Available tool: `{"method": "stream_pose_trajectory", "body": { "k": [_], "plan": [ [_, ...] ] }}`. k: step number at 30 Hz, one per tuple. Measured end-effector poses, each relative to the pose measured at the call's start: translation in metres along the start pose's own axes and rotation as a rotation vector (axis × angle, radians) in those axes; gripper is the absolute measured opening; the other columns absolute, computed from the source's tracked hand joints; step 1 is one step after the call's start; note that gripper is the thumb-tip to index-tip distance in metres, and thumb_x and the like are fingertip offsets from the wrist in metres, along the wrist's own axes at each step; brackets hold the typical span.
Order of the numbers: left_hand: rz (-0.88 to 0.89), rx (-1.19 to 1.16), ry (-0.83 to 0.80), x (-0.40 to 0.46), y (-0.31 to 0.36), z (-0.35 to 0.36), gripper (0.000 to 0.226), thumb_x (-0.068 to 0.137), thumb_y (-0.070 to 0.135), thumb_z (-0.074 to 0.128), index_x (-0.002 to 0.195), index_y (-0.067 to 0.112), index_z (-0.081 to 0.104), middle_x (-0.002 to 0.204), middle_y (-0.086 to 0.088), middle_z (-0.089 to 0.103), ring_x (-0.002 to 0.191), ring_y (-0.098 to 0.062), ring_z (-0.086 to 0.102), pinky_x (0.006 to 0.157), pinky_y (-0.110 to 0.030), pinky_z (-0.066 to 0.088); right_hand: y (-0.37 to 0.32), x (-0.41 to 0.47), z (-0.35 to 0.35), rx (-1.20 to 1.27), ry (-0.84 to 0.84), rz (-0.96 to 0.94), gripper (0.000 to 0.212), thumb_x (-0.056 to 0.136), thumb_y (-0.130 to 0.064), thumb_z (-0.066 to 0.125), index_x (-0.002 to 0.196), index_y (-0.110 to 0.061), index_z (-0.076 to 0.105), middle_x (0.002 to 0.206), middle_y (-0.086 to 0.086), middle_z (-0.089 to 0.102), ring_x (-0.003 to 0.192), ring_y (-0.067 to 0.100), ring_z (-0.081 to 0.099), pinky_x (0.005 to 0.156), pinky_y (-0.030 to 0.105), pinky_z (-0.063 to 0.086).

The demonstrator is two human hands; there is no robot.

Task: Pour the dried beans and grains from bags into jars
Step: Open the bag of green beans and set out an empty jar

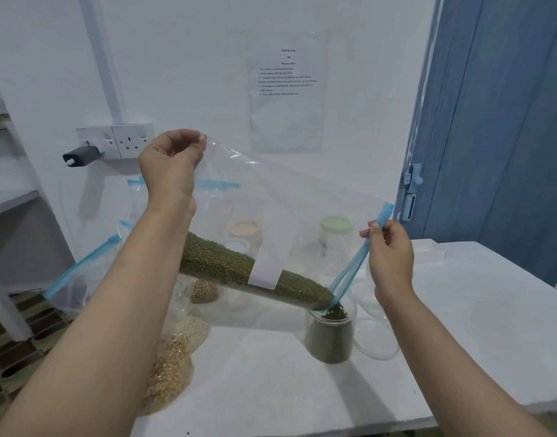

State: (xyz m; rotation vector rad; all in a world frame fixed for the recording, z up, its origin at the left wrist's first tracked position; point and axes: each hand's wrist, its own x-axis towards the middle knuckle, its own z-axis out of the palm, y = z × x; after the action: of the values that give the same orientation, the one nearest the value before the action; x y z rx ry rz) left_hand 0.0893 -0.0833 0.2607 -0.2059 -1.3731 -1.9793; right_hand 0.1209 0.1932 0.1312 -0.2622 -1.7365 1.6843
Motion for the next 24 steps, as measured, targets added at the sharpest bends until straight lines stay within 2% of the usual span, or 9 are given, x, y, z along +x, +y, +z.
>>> {"method": "stream_pose_trajectory", "body": {
  "k": [5, 8, 14, 20, 24],
  "plan": [
    [0.004, 0.001, -0.003, 0.0005, 0.0014, -0.0010, 0.024, 0.081, -0.008, 0.071, 0.074, 0.015, 0.068, 0.072, 0.004, 0.068, 0.077, -0.010, 0.065, 0.080, -0.020, 0.053, -0.0011, -0.0010, 0.0003, -0.003, 0.004, -0.001, 0.022, 0.103, -0.026, 0.050, 0.082, -0.028, 0.056, 0.095, -0.008, 0.070, 0.089, 0.003, 0.057, 0.075, 0.016, 0.040],
    [0.006, -0.003, -0.001, 0.0021, 0.0005, -0.0033, 0.024, 0.080, -0.009, 0.071, 0.074, 0.014, 0.068, 0.072, 0.003, 0.069, 0.078, -0.011, 0.065, 0.080, -0.021, 0.053, -0.0015, -0.0017, 0.0009, 0.001, 0.003, -0.007, 0.022, 0.103, -0.027, 0.050, 0.082, -0.029, 0.056, 0.095, -0.006, 0.070, 0.091, 0.008, 0.058, 0.077, 0.019, 0.041],
    [0.004, -0.008, -0.008, 0.0019, 0.0007, -0.0061, 0.025, 0.081, -0.009, 0.071, 0.073, 0.014, 0.067, 0.073, 0.004, 0.070, 0.080, -0.012, 0.065, 0.082, -0.021, 0.053, -0.0037, -0.0031, 0.0017, -0.003, 0.002, -0.010, 0.019, 0.103, -0.027, 0.050, 0.085, -0.026, 0.057, 0.087, -0.013, 0.068, 0.088, 0.005, 0.057, 0.083, 0.023, 0.043],
    [0.011, -0.022, -0.012, 0.0028, 0.0044, -0.0029, 0.027, 0.080, -0.009, 0.071, 0.071, 0.015, 0.066, 0.070, 0.006, 0.070, 0.081, -0.011, 0.067, 0.085, -0.023, 0.054, -0.0050, -0.0024, 0.0007, 0.005, -0.005, -0.012, 0.018, 0.103, -0.027, 0.049, 0.090, -0.023, 0.060, 0.090, -0.013, 0.068, 0.091, 0.006, 0.057, 0.084, 0.023, 0.043],
    [0.017, -0.027, -0.021, 0.0034, 0.0057, -0.0029, 0.027, 0.080, -0.009, 0.072, 0.069, 0.015, 0.066, 0.068, 0.006, 0.069, 0.081, -0.011, 0.068, 0.085, -0.024, 0.054, -0.0074, -0.0029, 0.0006, 0.017, -0.006, -0.012, 0.020, 0.103, -0.026, 0.049, 0.085, -0.027, 0.058, 0.093, -0.010, 0.068, 0.091, 0.006, 0.057, 0.083, 0.021, 0.042]
  ]
}}
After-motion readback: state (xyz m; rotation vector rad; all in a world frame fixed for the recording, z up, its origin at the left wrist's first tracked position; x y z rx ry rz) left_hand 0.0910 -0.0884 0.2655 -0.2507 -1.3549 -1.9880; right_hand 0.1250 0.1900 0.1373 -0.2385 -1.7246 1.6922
